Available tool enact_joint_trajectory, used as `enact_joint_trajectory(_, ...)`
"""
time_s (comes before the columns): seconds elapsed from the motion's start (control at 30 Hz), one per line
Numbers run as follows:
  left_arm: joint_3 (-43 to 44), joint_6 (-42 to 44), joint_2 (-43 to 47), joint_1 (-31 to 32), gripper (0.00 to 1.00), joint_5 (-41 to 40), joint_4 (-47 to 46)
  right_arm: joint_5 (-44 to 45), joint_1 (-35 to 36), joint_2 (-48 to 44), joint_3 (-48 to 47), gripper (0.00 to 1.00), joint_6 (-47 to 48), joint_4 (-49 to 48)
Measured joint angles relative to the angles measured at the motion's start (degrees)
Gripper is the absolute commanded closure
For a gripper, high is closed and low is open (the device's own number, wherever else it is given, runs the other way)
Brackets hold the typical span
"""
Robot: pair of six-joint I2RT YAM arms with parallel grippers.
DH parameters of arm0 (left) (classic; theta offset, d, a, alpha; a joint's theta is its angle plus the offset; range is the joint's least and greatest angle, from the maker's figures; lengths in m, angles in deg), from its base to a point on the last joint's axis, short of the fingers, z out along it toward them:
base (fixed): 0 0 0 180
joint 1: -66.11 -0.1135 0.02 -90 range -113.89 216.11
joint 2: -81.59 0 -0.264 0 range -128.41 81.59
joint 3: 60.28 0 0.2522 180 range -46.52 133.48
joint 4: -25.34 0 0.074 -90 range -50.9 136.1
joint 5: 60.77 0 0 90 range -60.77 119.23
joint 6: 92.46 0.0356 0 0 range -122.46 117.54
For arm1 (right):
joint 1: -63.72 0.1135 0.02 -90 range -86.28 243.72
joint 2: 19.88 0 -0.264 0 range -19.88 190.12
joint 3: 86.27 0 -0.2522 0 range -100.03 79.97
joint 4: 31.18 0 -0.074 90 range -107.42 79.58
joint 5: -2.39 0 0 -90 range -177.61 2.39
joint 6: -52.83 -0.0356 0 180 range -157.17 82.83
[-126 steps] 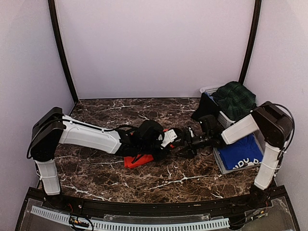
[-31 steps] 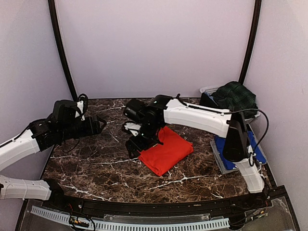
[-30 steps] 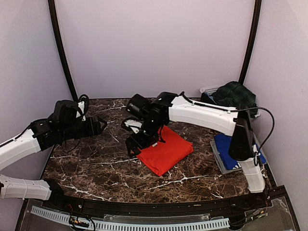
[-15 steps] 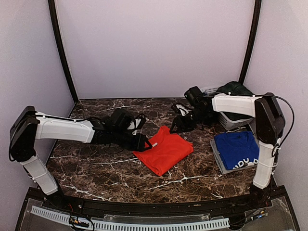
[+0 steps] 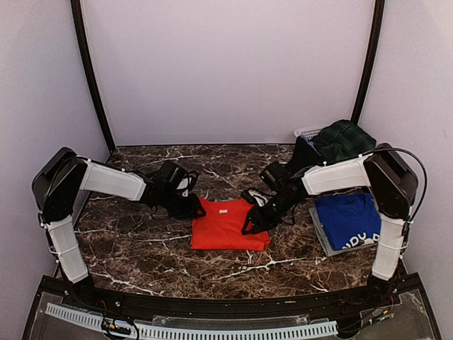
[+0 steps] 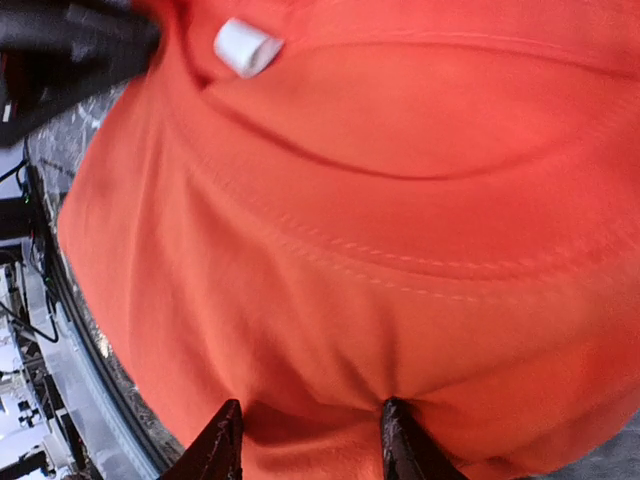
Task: Fold and stack the mixed laundry pile
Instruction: Move the square-folded T-shirt to the center of the board, then adjust the square-folded T-shirt at the center of the board.
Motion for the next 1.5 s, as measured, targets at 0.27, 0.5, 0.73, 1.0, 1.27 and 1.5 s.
enact_joint_trajectory(0.27, 2.8, 7.2, 3.1, -3.3, 0.57, -3.9, 5.7, 0.0, 4.5, -8.9, 2.4, 0.51, -5.7, 1.2)
enact_joint_trajectory(0.5, 2.6, 15.8, 14.2, 10.7, 0.66, -7.0, 6.0, 0.9, -1.4, -19.5, 10.1, 0.54, -11.5, -3.1)
enact_joint_trajectory(0.73, 1.0, 21.2, 9.2, 19.1, 0.71, -7.5, 2.5, -1.9, -1.4, -14.5, 10.3, 0.59, -15.0, -9.3)
enact_joint_trajectory(1.0, 0.2, 25.3, 1.6, 23.5, 0.73, -11.7, 1.4, -4.5, -4.7, 0.2, 2.4, 0.66, -15.0, -13.7)
enact_joint_trajectory(1.27, -0.4, 31.7, 2.2, 29.7, 0.57, -16.7, 0.0, -7.4, -6.8, 0.7, 1.6, 0.59, -15.1, -13.4)
enact_joint_trajectory(1.5, -0.2, 39.6, 2.5, 34.7, 0.51, -19.5, -0.2, -6.7, -6.8, -17.9, 6.8, 0.54, -16.2, -11.7)
